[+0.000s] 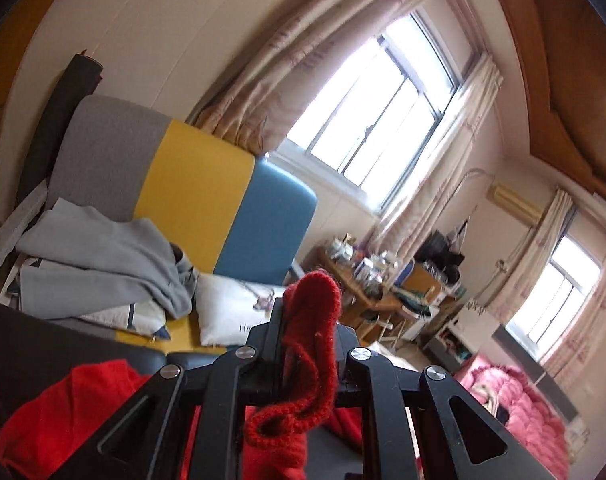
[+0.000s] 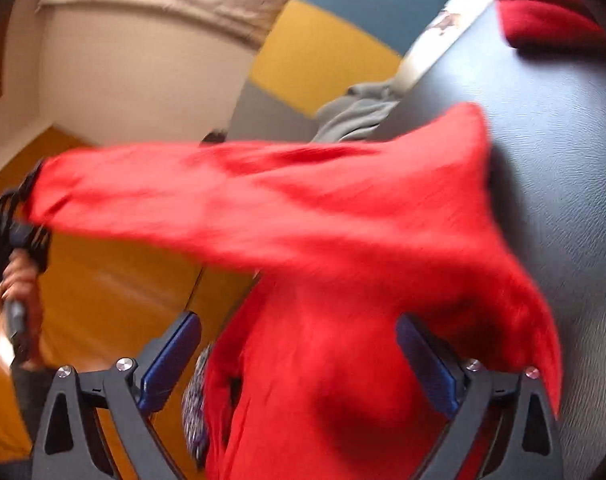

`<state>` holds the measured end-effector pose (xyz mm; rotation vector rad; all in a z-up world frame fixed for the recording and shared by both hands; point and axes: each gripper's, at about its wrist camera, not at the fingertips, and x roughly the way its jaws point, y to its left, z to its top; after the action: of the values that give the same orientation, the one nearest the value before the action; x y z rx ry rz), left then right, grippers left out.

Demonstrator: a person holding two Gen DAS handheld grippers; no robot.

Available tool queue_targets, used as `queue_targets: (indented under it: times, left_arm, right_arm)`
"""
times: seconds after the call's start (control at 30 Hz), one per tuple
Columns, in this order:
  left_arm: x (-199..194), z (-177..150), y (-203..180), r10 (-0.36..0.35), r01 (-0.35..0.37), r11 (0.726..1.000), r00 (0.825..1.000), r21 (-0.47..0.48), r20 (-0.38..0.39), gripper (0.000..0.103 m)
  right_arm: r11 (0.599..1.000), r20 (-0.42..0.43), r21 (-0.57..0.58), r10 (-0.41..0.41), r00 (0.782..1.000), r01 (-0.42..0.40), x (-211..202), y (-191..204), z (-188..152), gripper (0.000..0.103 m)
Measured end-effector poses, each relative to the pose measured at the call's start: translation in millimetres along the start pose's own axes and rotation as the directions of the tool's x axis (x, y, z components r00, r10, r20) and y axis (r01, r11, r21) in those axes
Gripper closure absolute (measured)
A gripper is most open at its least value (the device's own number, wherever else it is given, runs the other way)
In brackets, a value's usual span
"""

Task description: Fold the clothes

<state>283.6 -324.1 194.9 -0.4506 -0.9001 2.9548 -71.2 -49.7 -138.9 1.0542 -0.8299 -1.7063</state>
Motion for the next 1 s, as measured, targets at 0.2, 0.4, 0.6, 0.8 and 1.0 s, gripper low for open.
queue_targets:
  times: [0.2, 0.4, 0.6, 0.8, 1.0]
  left_arm:
    - [1, -8, 50, 0.114, -0.114, 0.993, 0.993, -0.011, -0.011, 0.090]
    - [18, -94, 175, 0.291, -0.318, 0.947, 0.913, -0.051, -0.287, 0.091]
    - [29, -180, 246, 0.331, -0.419, 0.907, 0.783, -0.053, -0.527, 0.091]
    - [52, -182, 245, 0.312, -0.403, 0.914, 0.782, -0.056, -0.539, 0.063]
    - [87, -185, 242, 0.295, -0.393, 0.918, 0.770, -0.055, -0.566, 0.079]
  right_arm:
    - [0.998, 0.155, 0.044, -0.054, 0.986, 0.048, -21, -12, 15, 0.003]
    - [0.998, 0.172, 0.062, -0.040, 0.984, 0.030, -39, -38, 10, 0.026]
    - [0.998, 0.155, 0.013, -0.060, 0.986, 0.058, -38, -38, 11, 0.029]
    - [0.997, 0.160, -0.005, -0.075, 0.984, 0.077, -35, -41, 16, 0.029]
    - [0.998, 0.165, 0.001, -0.056, 0.985, 0.057, -36, -45, 18, 0.029]
